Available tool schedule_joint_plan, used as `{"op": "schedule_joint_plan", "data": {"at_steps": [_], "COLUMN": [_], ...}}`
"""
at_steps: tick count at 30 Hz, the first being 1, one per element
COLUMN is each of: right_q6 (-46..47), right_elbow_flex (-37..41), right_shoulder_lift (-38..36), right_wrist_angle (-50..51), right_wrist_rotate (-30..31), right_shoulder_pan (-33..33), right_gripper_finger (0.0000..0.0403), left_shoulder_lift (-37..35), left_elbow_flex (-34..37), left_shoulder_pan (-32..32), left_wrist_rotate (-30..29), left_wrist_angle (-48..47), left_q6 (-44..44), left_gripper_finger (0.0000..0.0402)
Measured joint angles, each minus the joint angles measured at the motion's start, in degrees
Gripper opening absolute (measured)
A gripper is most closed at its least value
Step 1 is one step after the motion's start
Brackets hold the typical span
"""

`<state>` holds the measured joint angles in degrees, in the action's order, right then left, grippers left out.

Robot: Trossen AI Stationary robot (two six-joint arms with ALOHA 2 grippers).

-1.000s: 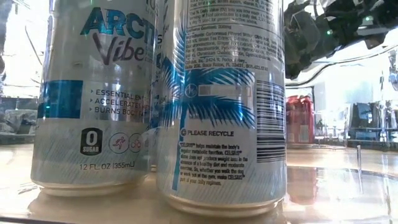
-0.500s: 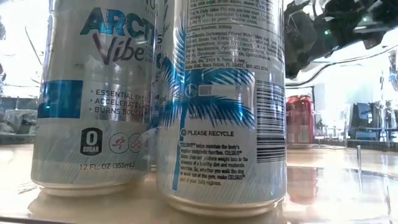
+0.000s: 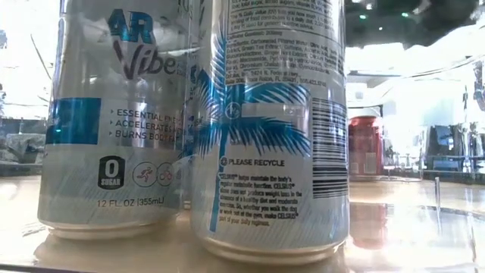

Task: Sort soda cans
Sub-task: Adjust the blue soda cans in the top left transparent bin

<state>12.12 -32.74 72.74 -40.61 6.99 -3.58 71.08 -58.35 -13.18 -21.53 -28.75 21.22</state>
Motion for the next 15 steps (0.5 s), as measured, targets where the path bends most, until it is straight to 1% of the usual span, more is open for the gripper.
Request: {"op": "schedule_joint_plan", "data": {"at_steps": [4, 7, 9, 10, 15], "right_q6": [-4.2, -6.3, -6.6, -6.6, -6.6], "right_elbow_flex": [-6.2, -10.6, -12.9, -13.8, -17.1], "right_shoulder_lift": [7.0, 11.4, 13.1, 13.6, 16.0], "right_wrist_angle": [0.2, 0.4, 0.7, 1.3, 2.0], "right_wrist_rotate": [-0.2, -0.2, -0.3, -0.2, -0.4], "right_shoulder_pan": [-0.2, -0.2, -0.1, -0.2, -0.4], "right_gripper_finger": [0.0319, 0.0356, 0.0384, 0.0392, 0.0391], "left_shoulder_lift": [-1.4, -1.5, -1.3, -1.3, -1.3], "left_elbow_flex": [0.0, 0.0, 0.0, 0.0, 0.0], "left_shoulder_pan": [3.5, 6.5, 8.1, 8.6, 10.3], "left_wrist_rotate": [0.1, 0.3, 0.3, 0.1, -2.2], "left_wrist_angle": [1.5, 1.3, 1.3, 1.4, 1.7], "left_q6": [0.4, 1.2, 1.2, 1.1, 0.6], "left_gripper_finger": [0.0218, 0.0218, 0.0218, 0.0218, 0.0218]}}
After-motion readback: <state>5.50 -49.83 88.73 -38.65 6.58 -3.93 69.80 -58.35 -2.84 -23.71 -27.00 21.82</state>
